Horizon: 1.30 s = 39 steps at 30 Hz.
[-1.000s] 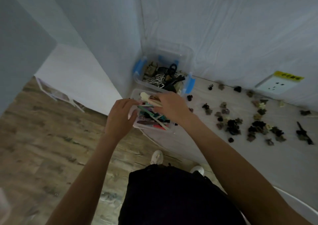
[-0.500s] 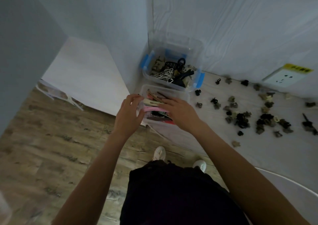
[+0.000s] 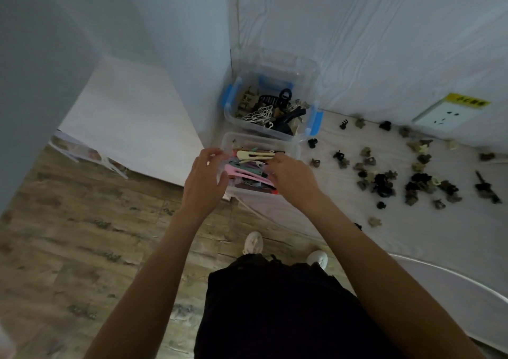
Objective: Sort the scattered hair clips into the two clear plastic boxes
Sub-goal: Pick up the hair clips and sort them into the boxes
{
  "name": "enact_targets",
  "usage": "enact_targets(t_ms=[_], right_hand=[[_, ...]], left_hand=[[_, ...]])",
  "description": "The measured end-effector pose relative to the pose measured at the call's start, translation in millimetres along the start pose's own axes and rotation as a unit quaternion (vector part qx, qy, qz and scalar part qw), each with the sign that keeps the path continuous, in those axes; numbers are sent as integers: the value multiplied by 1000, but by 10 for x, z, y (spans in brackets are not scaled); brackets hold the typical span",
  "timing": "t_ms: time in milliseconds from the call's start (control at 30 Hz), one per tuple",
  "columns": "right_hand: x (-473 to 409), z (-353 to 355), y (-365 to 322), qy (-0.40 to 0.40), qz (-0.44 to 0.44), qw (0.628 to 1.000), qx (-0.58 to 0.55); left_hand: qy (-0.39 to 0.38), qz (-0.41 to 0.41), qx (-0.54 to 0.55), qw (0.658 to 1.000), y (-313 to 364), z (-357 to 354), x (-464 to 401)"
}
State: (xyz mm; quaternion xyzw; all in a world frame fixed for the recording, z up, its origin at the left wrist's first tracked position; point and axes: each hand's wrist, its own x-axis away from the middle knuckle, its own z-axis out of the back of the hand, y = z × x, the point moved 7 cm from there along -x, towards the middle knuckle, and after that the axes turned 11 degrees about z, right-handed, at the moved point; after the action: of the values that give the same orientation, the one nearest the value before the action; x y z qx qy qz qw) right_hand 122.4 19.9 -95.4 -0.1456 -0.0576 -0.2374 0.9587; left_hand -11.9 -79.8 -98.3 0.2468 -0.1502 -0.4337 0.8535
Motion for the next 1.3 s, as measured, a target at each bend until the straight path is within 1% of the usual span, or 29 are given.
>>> enact_targets(t_ms=[67, 133, 233, 267, 333, 433, 533, 567, 633, 700, 767, 867, 933, 1000, 1100, 1167, 1233, 1300], right_hand=[[-22, 40, 29, 9, -3, 996, 84], [14, 69, 85, 21, -35, 988, 152], [47, -10, 120, 46, -38, 983, 174], [75, -12, 112, 53, -43, 986, 153], [163, 66, 112, 115, -42, 989, 86], [435, 263, 187, 212, -50, 975, -38], [800, 355, 472, 275, -77, 955, -82], [983, 354, 643, 294, -101, 946, -89], [1320, 306, 957, 304, -156, 934, -103], [1691, 160, 1314, 283, -218, 928, -106], [2007, -53, 1647, 241, -281, 922, -110], [2450, -319, 2143, 161, -374, 905, -124], [2606, -417, 2372, 125, -395, 901, -128], [2714, -425, 2603, 121, -407, 894, -142], [2721, -464, 2880, 115, -394, 893, -183], [2643, -471, 2996, 109, -349, 911, -188], [2518, -477, 2993, 112, -289, 933, -186], [2454, -511, 3013, 102, -248, 940, -212]], left_hand=[[4, 5, -5, 1000, 7, -1, 0], [14, 10, -11, 1000, 21, 7, -10], [43, 4, -28, 999, 85, 38, -7], [57, -5, -32, 998, 119, 53, -1], [73, -30, -28, 996, 229, 53, 0], [56, -66, -8, 996, 496, -31, 3], [15, -127, 40, 991, 930, -195, 24], [-14, -155, 63, 986, 1155, -298, 36], [-84, -196, 93, 972, 1537, -516, 82], [-148, -218, 98, 960, 1882, -830, 113], [-196, -220, 76, 953, 2116, -1196, 96], [-276, -178, 6, 945, 2378, -1848, 42], [-302, -152, -49, 940, 2455, -2151, 23], [-305, -153, -82, 936, 2563, -2372, 32], [-296, -151, -144, 932, 2638, -2574, 58], [-288, -158, -162, 930, 2686, -2667, 93], [-280, -178, -153, 931, 2726, -2709, 147], [-263, -174, -127, 941, 2789, -2762, 184]])
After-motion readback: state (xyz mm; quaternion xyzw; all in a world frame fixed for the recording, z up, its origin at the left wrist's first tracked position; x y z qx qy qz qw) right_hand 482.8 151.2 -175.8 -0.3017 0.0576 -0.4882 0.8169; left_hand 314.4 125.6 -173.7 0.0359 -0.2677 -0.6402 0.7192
